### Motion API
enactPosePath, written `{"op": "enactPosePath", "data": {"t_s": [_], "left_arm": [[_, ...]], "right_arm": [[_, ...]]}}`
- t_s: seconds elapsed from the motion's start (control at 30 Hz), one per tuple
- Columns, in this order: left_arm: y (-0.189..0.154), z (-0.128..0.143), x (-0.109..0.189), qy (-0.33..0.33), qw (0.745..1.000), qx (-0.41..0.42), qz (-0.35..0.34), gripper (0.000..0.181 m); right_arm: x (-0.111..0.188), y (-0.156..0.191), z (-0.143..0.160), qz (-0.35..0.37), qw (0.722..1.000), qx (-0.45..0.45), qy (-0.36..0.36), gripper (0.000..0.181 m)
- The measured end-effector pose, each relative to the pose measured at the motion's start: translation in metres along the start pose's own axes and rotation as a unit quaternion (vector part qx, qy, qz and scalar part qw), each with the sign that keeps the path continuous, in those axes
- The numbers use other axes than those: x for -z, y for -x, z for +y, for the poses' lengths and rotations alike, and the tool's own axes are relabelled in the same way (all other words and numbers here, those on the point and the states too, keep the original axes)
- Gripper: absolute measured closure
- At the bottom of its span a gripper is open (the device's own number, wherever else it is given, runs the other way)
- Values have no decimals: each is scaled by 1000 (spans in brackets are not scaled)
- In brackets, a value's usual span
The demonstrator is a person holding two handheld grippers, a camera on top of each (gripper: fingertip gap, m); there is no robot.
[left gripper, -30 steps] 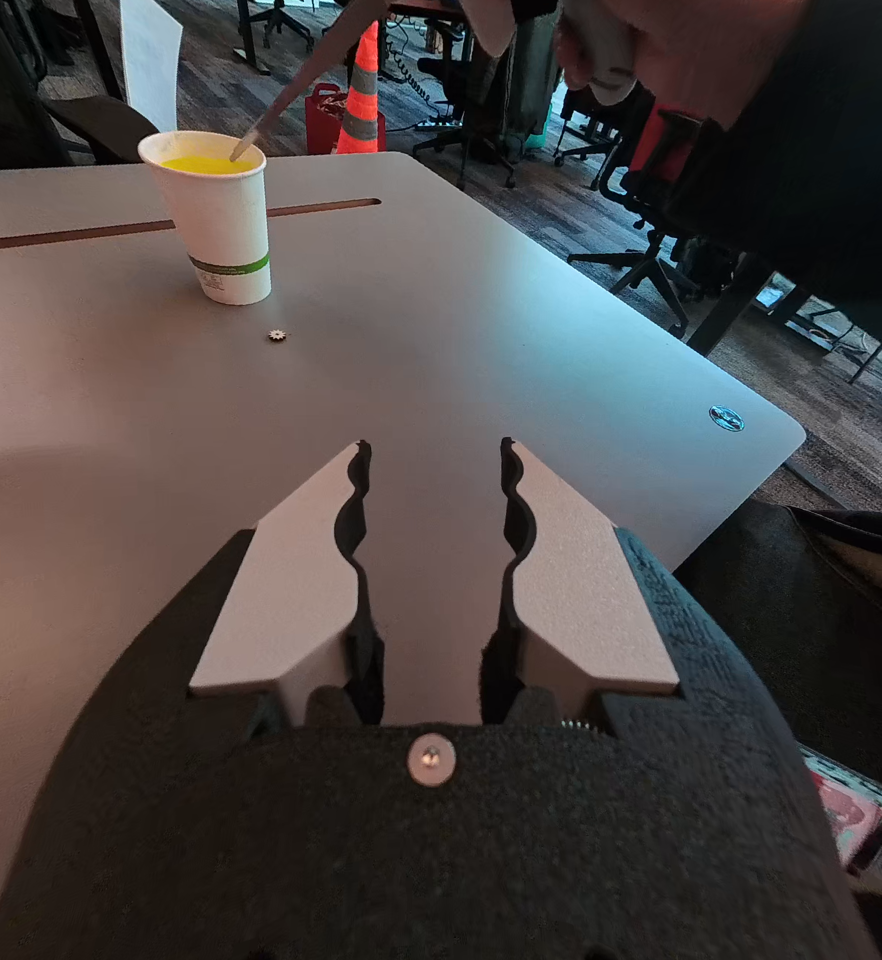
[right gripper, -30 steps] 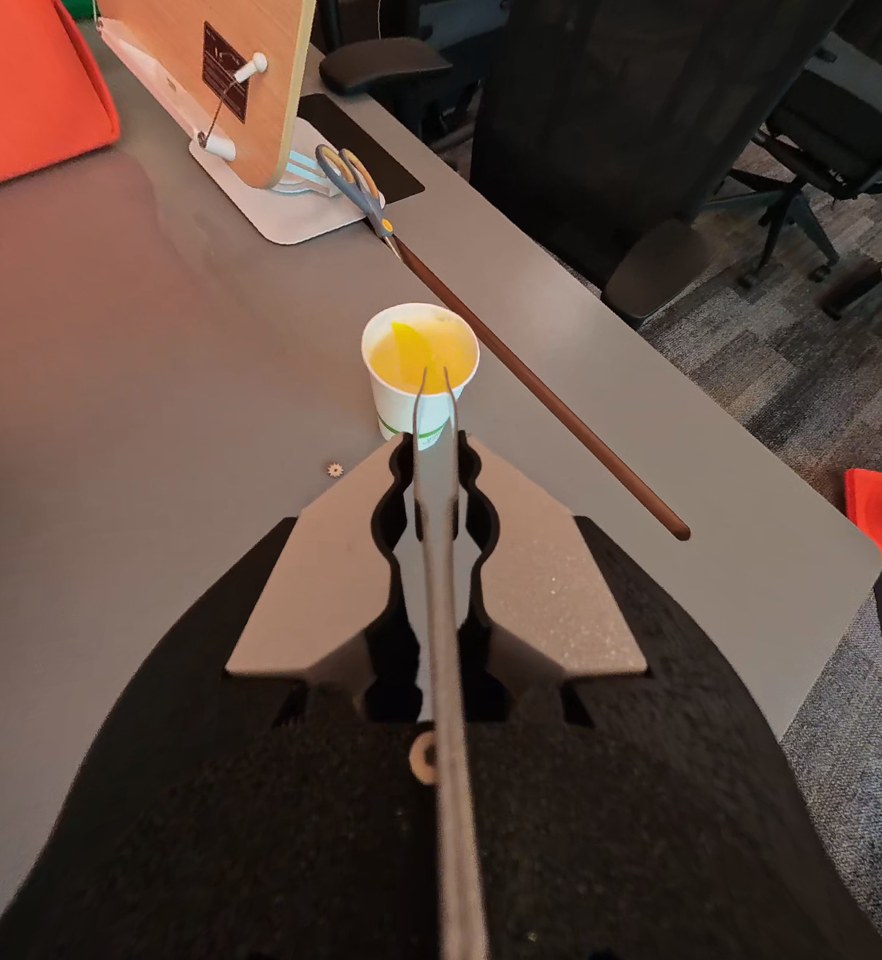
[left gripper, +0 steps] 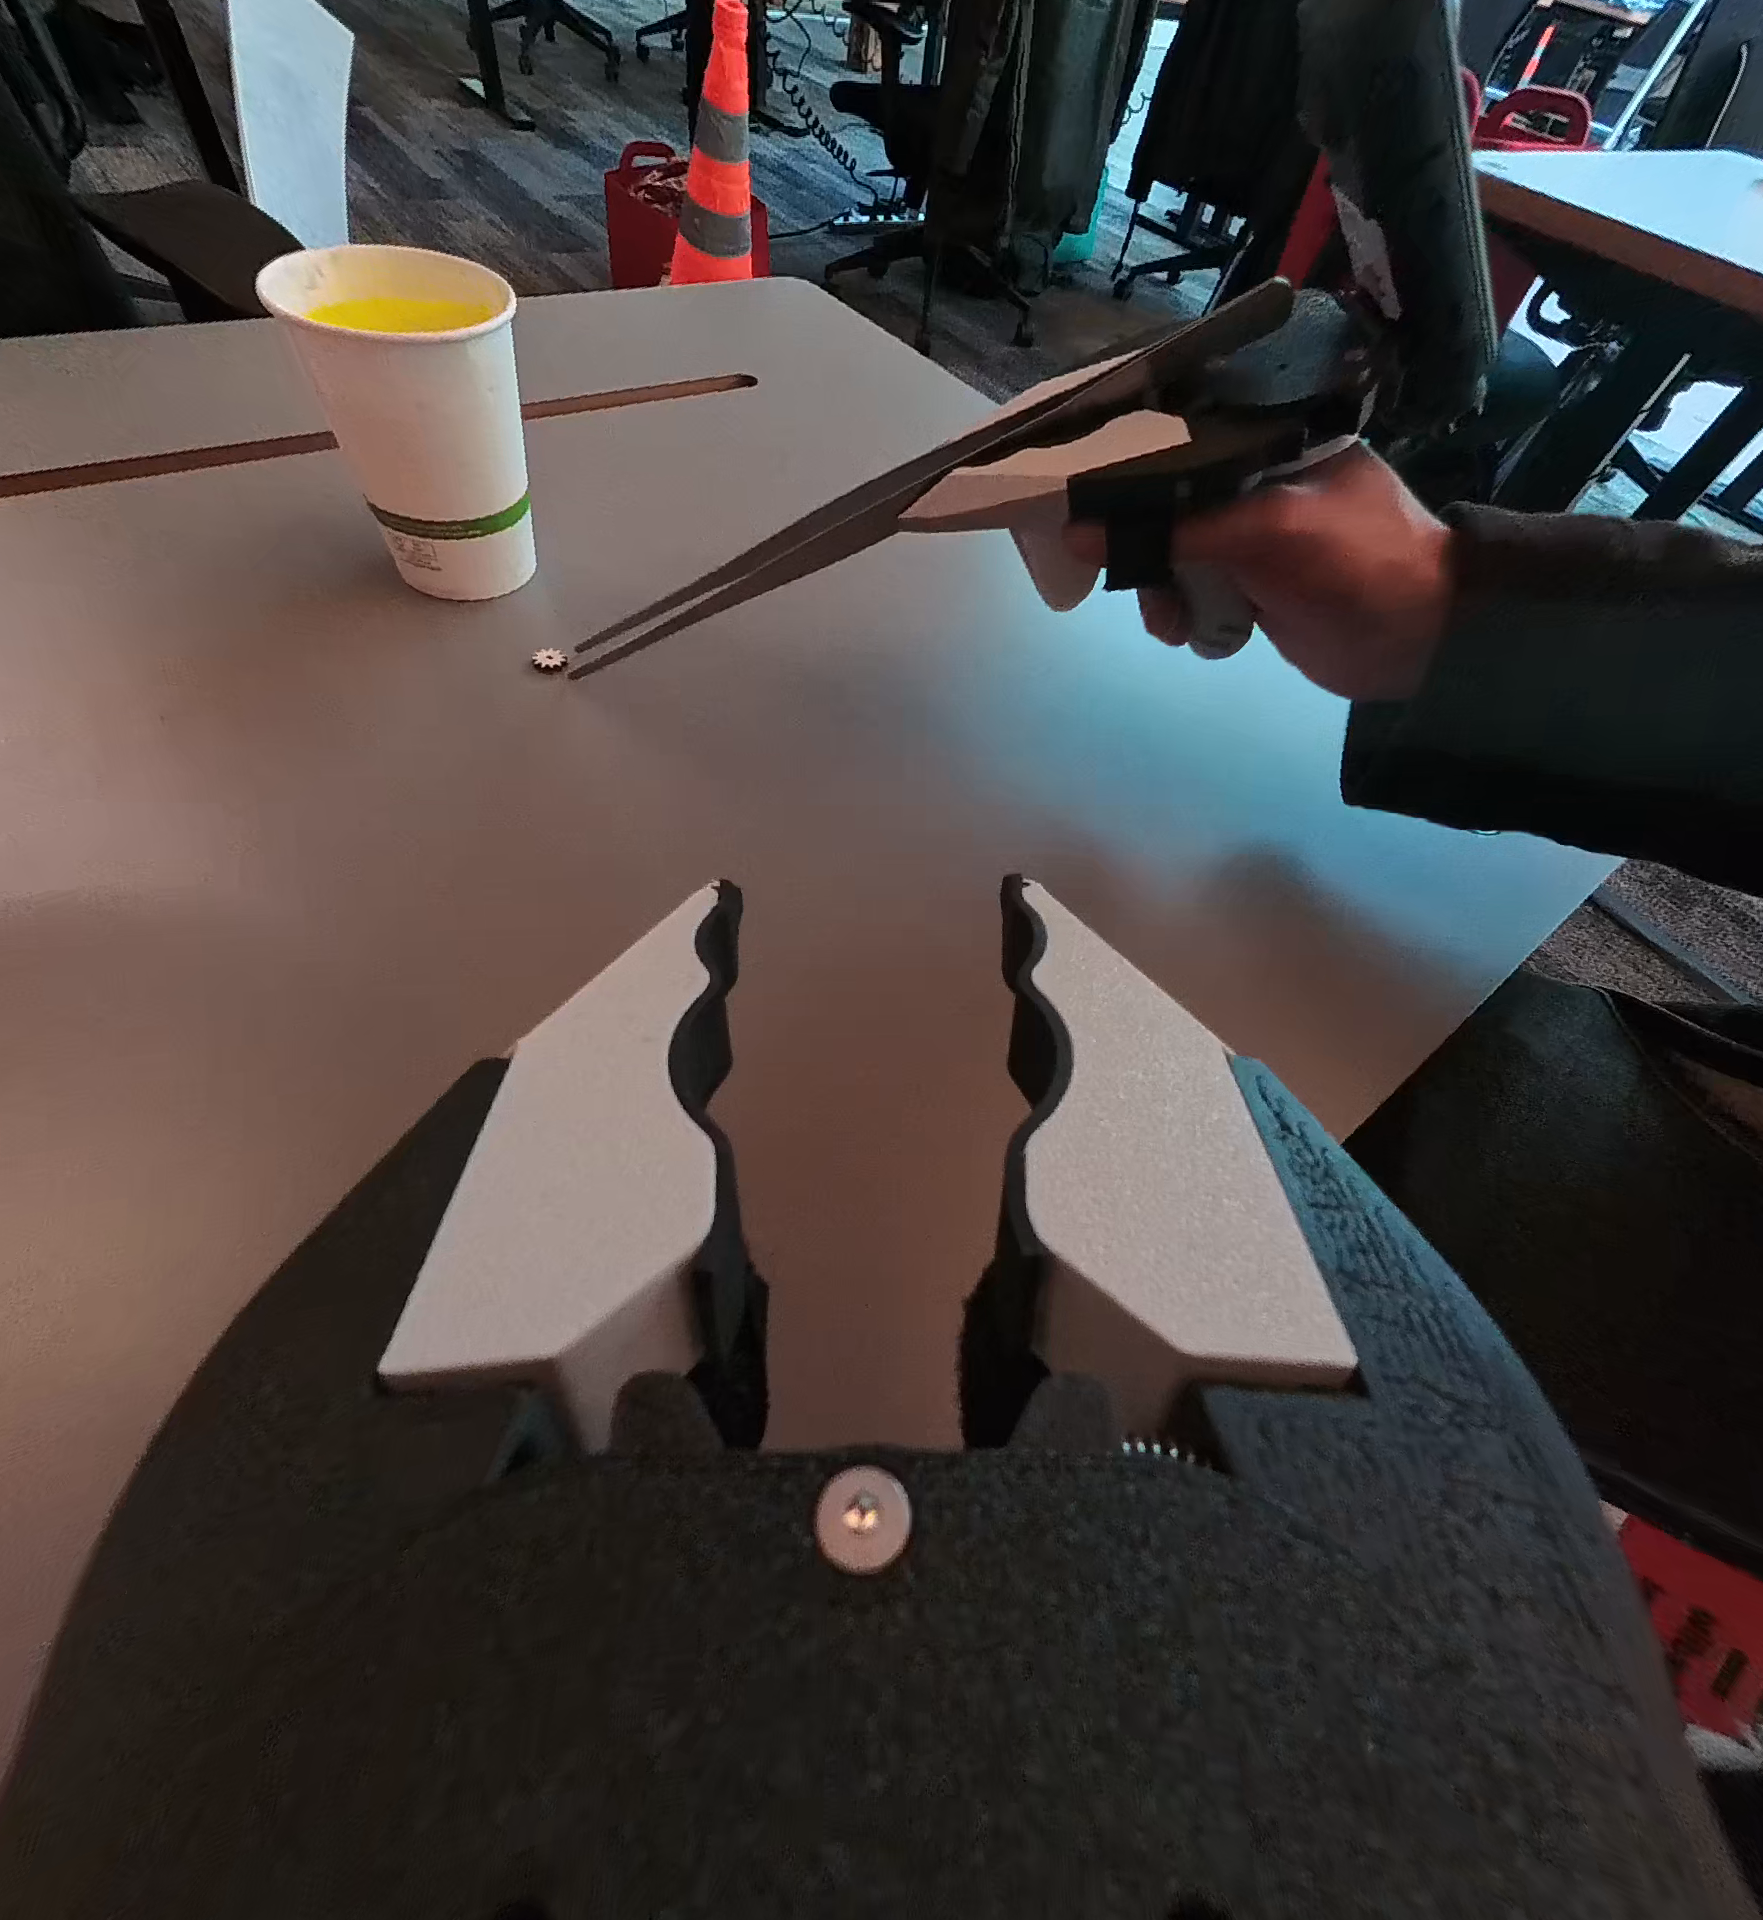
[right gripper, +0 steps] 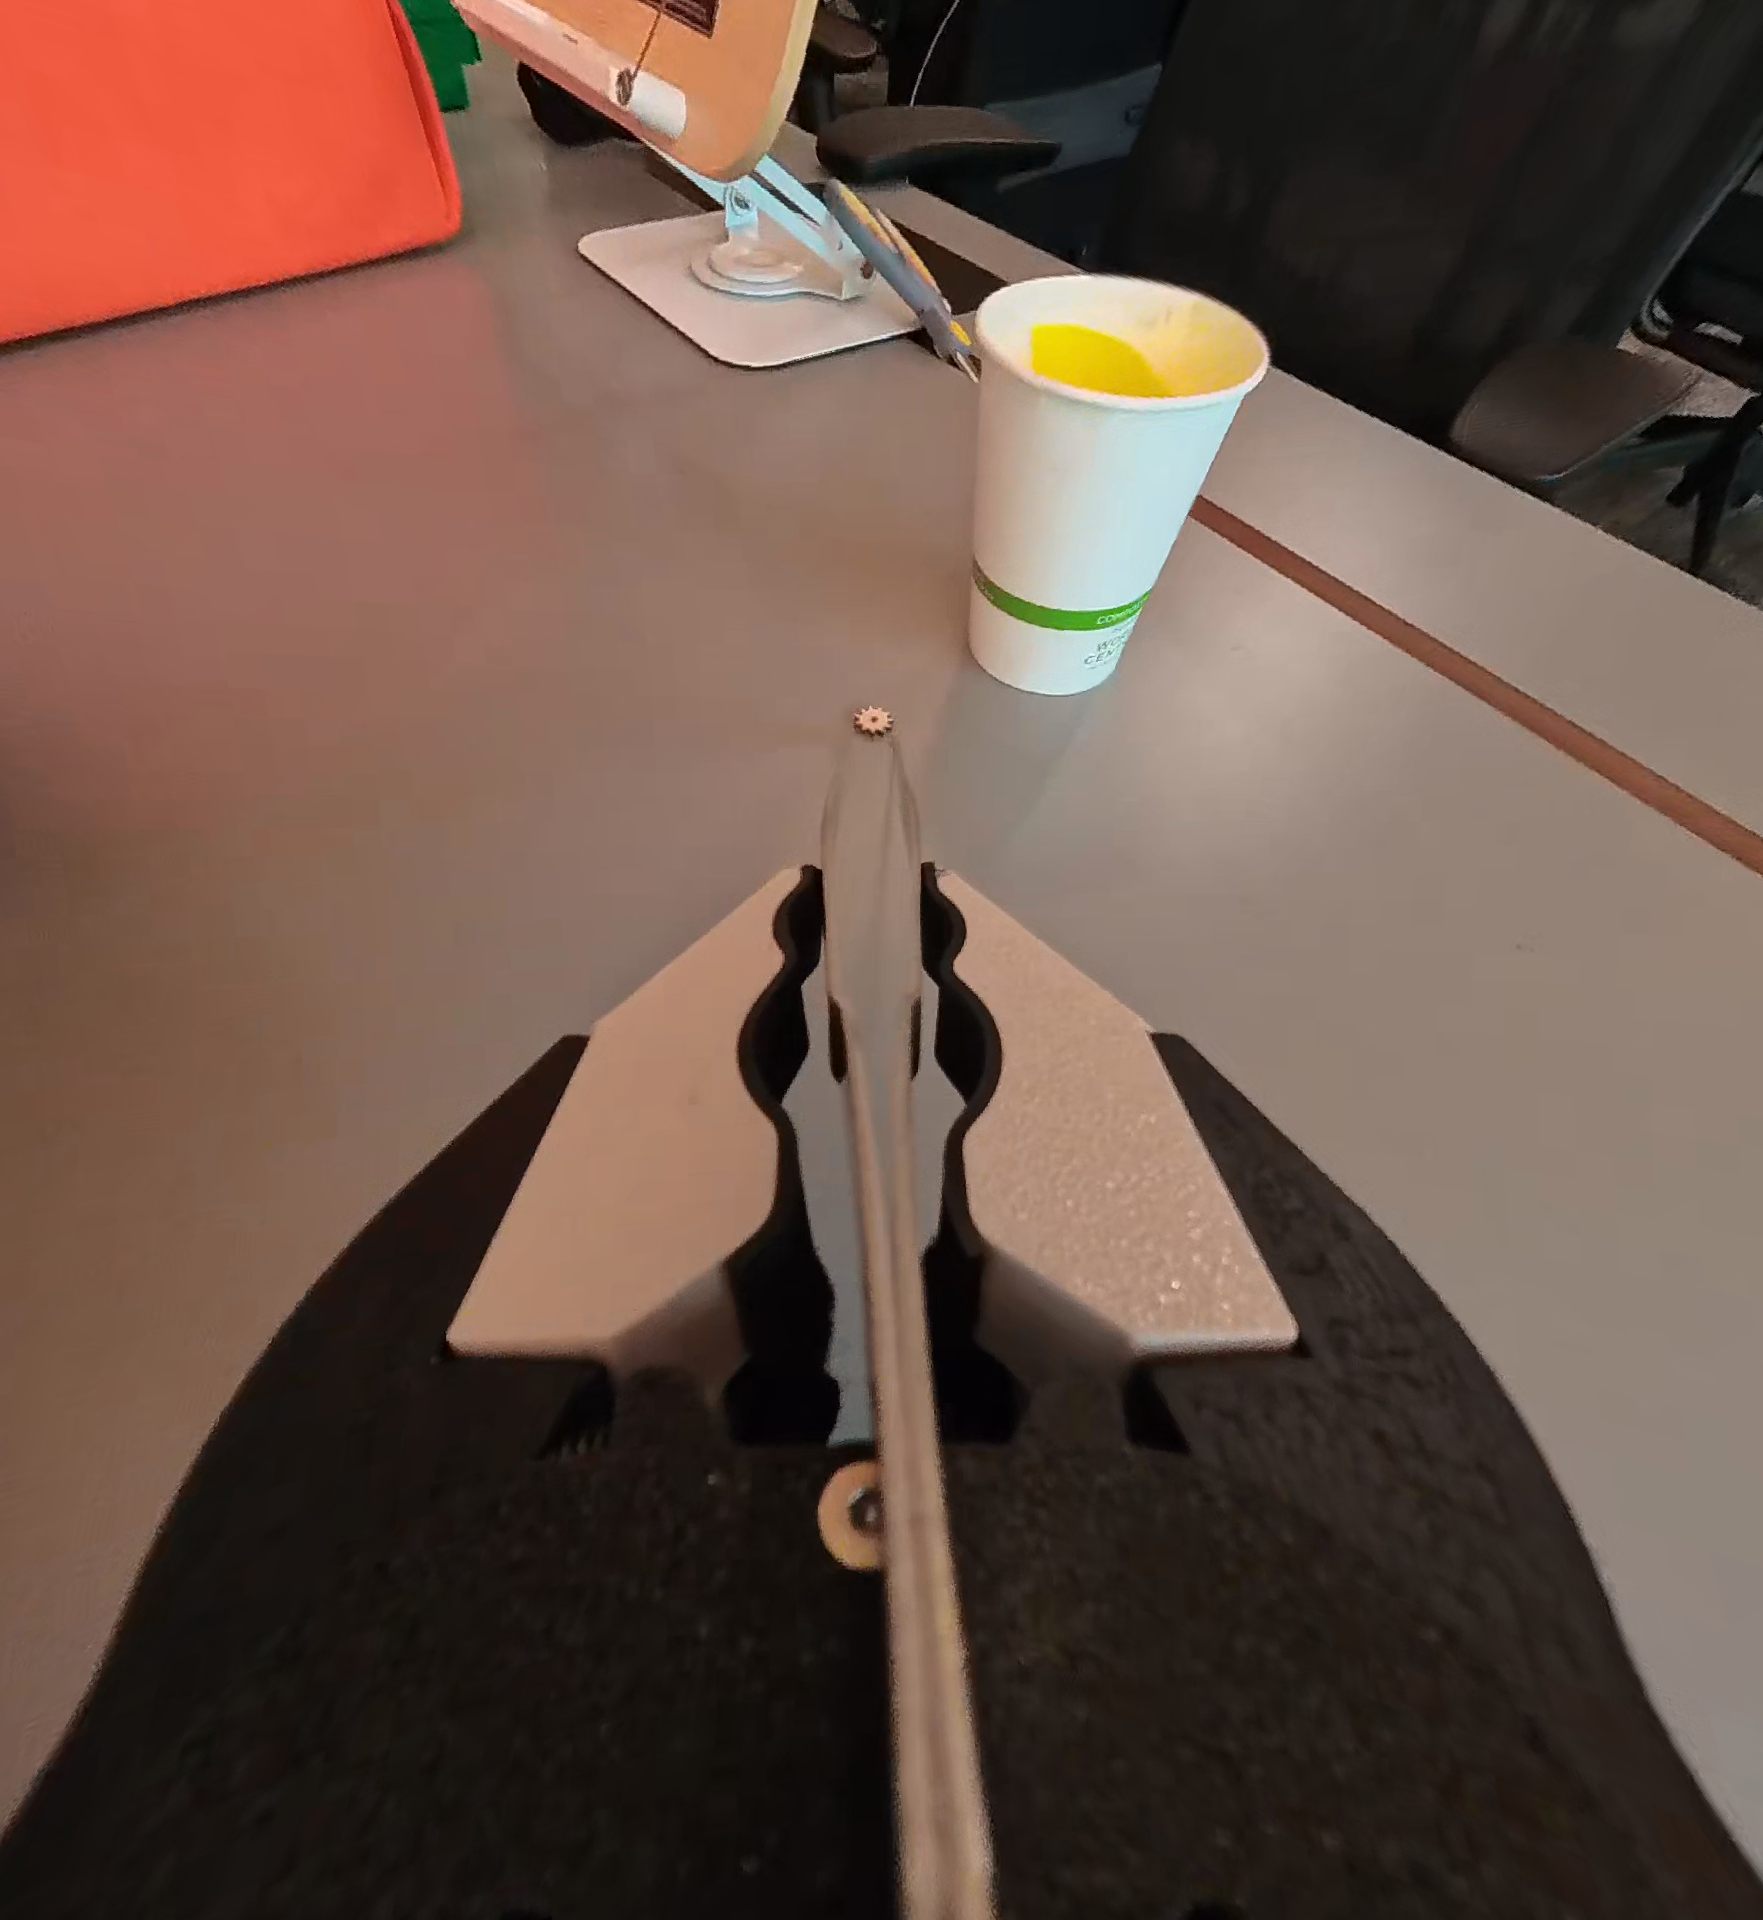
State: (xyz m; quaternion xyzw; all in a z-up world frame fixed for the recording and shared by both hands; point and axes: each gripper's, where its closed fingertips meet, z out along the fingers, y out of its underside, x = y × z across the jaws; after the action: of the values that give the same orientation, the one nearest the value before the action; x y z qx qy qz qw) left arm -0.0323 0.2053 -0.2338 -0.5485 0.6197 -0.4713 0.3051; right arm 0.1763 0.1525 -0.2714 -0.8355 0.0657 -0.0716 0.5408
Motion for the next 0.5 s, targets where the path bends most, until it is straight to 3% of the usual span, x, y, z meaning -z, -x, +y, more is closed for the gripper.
{"op": "enactPosePath", "data": {"t_s": [0.33, 0.5], "left_arm": [[1, 0, 1, -1, 1000, 3, 1, 130], [1, 0, 0, -1, 1000, 3, 1, 130]], "right_arm": [[-10, 0, -2, -6, 1000, 11, -7, 168], [3, 5, -29, -2, 998, 46, -51, 168]]}}
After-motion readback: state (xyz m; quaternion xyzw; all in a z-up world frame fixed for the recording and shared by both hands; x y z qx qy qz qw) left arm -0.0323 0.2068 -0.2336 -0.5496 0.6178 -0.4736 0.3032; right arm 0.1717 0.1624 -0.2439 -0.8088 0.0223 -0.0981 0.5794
